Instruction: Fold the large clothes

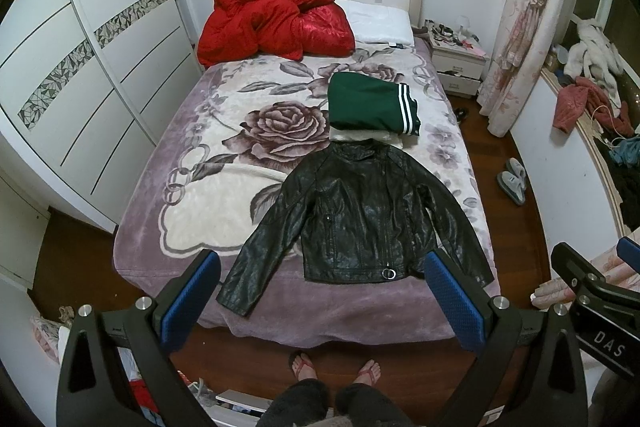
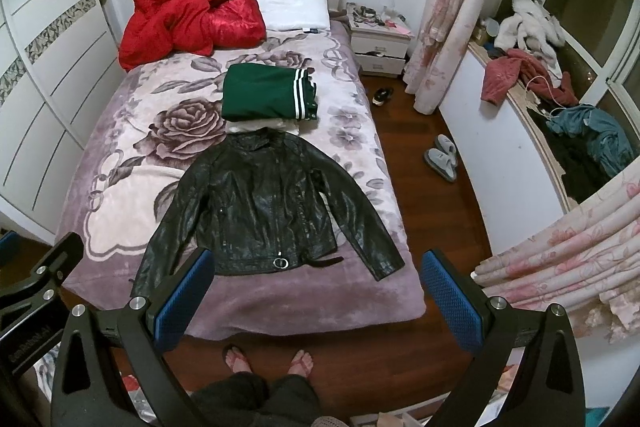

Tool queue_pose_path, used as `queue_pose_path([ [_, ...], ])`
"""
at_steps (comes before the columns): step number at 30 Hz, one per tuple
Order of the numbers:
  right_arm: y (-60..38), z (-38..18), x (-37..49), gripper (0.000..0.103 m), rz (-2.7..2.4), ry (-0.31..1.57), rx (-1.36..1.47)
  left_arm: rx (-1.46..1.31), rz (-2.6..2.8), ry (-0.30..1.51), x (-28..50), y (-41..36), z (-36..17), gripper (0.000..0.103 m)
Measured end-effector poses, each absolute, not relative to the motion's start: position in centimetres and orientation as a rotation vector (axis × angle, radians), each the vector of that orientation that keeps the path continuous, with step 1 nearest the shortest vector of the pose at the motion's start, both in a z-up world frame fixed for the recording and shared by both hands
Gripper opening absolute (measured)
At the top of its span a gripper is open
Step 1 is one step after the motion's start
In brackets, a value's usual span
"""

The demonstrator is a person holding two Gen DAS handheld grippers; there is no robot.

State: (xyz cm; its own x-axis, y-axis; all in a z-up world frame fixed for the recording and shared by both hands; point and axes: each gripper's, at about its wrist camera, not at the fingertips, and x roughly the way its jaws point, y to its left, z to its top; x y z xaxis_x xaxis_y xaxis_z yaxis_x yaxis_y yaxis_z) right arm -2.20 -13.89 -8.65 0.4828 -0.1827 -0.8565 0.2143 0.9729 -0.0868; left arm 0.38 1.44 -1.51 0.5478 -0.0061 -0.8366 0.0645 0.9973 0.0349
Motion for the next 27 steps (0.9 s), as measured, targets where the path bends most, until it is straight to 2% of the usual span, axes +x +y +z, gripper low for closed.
queue_pose_path([
  [27,-13.8,-9.3,-2.6,0.103,-0.27,1.049,-0.001,0.071,-0.03,0.985,-0.3,2.6,-1.9,0.103],
])
